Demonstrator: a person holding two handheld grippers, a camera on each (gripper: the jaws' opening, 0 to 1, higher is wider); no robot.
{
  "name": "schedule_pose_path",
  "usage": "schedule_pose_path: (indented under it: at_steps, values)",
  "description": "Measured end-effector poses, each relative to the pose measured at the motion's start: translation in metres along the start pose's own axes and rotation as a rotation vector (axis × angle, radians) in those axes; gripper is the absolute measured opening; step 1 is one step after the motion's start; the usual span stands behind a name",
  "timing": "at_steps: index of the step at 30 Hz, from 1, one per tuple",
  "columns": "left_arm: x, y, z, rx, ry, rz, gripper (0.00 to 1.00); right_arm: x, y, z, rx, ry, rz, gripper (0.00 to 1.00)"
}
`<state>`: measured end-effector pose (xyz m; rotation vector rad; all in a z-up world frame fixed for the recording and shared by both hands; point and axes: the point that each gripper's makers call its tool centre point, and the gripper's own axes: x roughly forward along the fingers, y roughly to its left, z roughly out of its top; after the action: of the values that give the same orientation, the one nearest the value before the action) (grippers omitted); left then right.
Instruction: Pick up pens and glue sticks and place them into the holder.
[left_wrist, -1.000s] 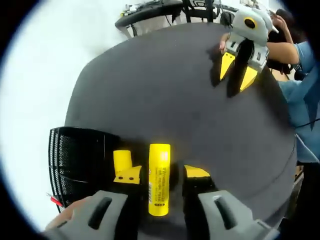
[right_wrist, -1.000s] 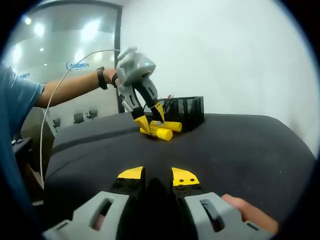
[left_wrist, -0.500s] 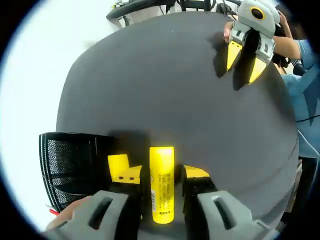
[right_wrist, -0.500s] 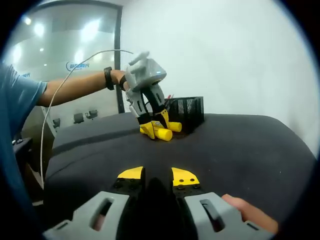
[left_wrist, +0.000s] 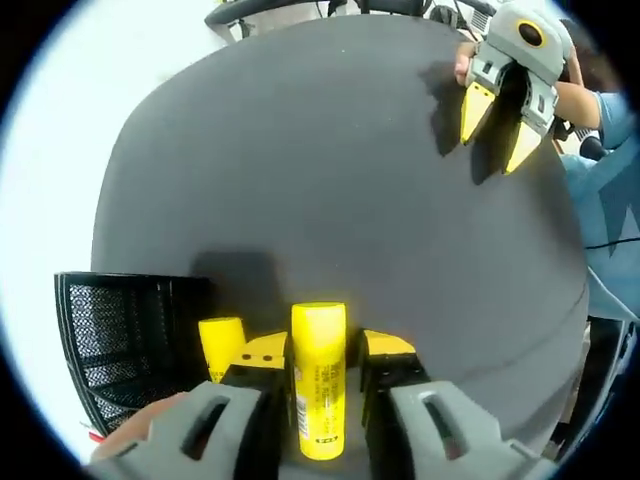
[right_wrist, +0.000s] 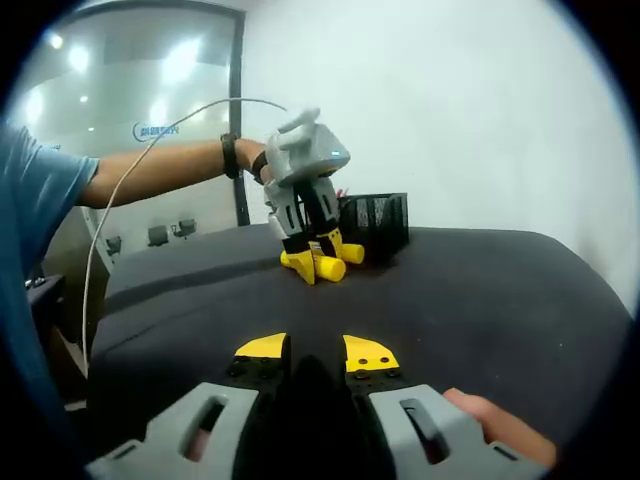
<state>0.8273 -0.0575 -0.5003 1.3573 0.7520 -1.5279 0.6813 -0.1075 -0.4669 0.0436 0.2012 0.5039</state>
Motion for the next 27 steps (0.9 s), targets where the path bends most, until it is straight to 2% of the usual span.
schedule_pose_path:
  at_steps: [2,10,17,22,27]
  values:
    - [-0.001,0.003,0.000,-0.002,-0.003,0.016,0.18,0.000,0.001,0.000,-0.001,0.002,0.000,0.17]
    - [-0.010,0.001,-0.003,0.000,0.004,0.050,0.16,0.000,0.001,-0.001,-0.003,0.008,-0.001,0.17]
    - [-0.034,0.000,-0.003,-0.046,-0.065,0.093,0.16,0.001,0.000,-0.002,-0.004,0.012,-0.002,0.17]
    - [-0.059,0.002,-0.004,-0.078,-0.128,0.139,0.16,0.001,-0.001,-0.003,-0.004,0.016,-0.004,0.17]
    - [-0.081,0.002,-0.009,-0.099,-0.155,0.172,0.16,0.001,-0.002,-0.004,-0.006,0.019,-0.006,0.17]
